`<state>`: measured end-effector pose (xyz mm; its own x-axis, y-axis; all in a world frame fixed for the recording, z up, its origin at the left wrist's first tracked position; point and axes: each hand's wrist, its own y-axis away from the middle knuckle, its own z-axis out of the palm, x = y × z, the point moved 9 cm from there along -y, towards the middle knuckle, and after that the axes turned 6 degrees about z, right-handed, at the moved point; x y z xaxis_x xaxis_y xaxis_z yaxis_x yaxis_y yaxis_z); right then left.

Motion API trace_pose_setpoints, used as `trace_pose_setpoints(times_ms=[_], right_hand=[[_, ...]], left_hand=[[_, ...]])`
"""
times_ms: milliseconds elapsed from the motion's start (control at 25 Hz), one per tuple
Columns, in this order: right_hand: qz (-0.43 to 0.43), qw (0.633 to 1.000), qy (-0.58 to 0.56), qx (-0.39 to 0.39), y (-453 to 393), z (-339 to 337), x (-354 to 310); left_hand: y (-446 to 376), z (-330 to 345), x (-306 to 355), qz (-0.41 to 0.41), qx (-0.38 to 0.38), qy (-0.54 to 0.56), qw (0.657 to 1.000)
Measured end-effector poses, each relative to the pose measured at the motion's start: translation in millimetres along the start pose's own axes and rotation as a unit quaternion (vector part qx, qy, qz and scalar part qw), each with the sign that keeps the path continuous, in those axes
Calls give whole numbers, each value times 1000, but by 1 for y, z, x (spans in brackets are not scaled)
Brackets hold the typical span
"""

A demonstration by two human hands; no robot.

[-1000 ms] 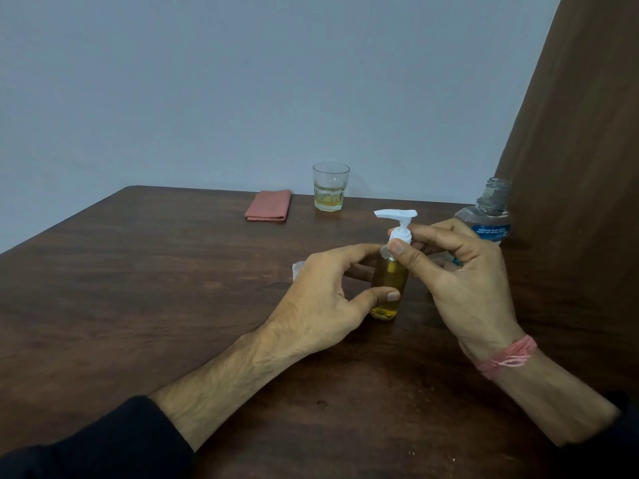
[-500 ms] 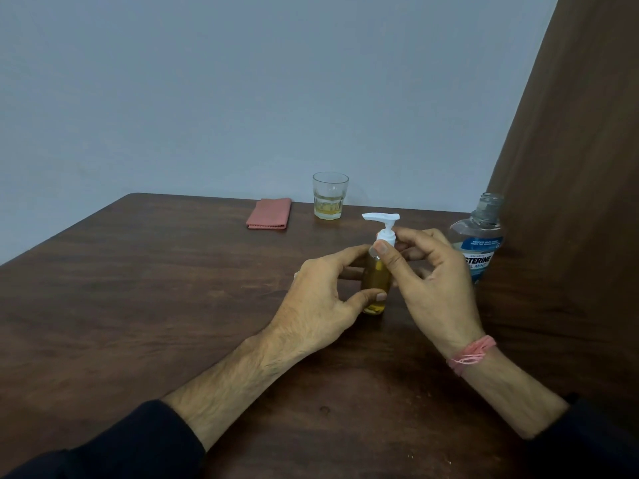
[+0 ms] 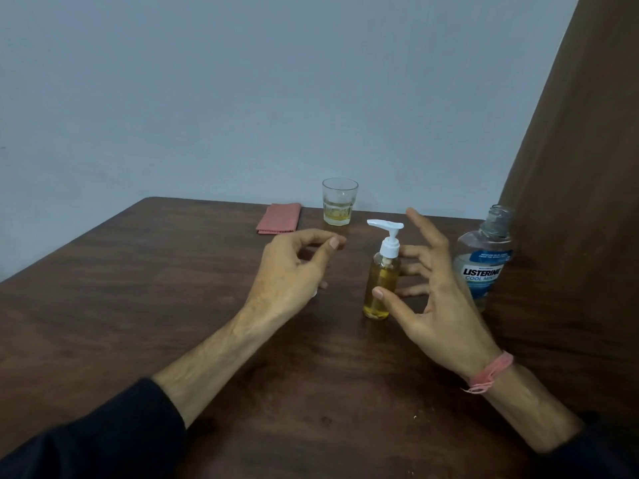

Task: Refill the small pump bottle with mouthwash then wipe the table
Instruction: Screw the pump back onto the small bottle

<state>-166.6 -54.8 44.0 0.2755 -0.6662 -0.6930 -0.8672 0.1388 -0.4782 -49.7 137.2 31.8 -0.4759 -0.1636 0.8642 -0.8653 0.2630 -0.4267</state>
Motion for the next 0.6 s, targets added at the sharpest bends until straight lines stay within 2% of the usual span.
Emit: trace_pose_setpoints(times_ms=[120,240,360,480,600], right_hand=[[-4,999,33,30,-4,1,1],[-5,997,56,48,-8,2,4],[4,997,66,33,-10,5,9],[4,997,70,21,-10,7,12],[0,997,71,29,-8,5,12]], left_hand=[[-25,-12,10,-2,33,-25,999],[-61,-11,17,4,30,-91,995],[-108,4,5,21,-1,-144,989],[-154,24,-31,-20,-39,-190,981],[-187,38,-61,-64,-47,-206,975]])
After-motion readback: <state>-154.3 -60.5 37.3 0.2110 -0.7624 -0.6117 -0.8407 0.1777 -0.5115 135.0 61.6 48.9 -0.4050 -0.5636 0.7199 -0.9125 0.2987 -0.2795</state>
